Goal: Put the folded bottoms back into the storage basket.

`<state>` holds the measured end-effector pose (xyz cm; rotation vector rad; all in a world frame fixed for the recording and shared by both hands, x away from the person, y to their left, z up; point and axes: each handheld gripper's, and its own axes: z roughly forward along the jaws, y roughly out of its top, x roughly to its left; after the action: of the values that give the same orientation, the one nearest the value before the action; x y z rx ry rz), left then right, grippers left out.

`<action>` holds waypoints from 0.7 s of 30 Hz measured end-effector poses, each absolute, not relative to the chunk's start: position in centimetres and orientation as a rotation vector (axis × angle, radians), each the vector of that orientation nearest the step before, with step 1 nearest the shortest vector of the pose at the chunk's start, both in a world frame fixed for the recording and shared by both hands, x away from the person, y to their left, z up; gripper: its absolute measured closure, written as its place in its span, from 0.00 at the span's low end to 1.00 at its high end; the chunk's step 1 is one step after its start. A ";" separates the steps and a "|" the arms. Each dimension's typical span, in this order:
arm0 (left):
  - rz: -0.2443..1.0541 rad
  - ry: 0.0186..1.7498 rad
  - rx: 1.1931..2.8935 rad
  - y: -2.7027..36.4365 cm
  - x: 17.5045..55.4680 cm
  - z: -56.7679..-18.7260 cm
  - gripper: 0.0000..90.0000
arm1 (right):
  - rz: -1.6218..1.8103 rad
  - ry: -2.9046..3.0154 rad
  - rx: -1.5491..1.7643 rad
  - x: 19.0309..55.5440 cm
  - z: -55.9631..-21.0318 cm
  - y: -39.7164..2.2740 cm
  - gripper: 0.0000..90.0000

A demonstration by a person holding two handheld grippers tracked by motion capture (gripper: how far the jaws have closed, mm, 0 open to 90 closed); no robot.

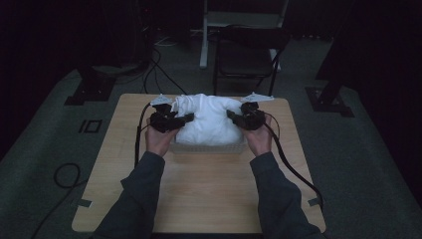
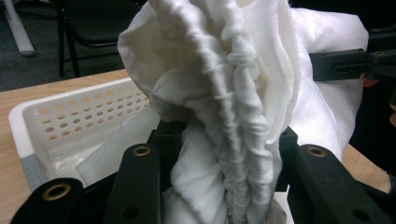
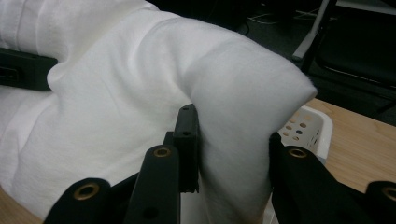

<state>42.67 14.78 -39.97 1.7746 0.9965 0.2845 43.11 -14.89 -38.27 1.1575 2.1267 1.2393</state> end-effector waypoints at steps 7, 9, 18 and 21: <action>0.283 1.007 1.767 14.9 43.0 -40.2 0.66 | 1.237 2.125 1.162 43.5 -38.3 -14.7 0.79; 0.282 1.011 1.765 14.9 43.1 -40.3 0.66 | 1.233 2.126 1.163 43.6 -38.3 -14.7 0.79; 0.296 1.013 1.771 14.7 43.8 -40.0 0.66 | 1.239 2.115 1.184 44.3 -38.4 -14.7 0.79; 0.298 1.013 1.767 14.6 43.9 -39.9 0.66 | 1.240 2.109 1.186 44.4 -38.3 -14.7 0.79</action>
<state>43.89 14.63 -39.93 1.7667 1.0132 0.2979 44.40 -14.70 -38.26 1.1856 2.1086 1.2400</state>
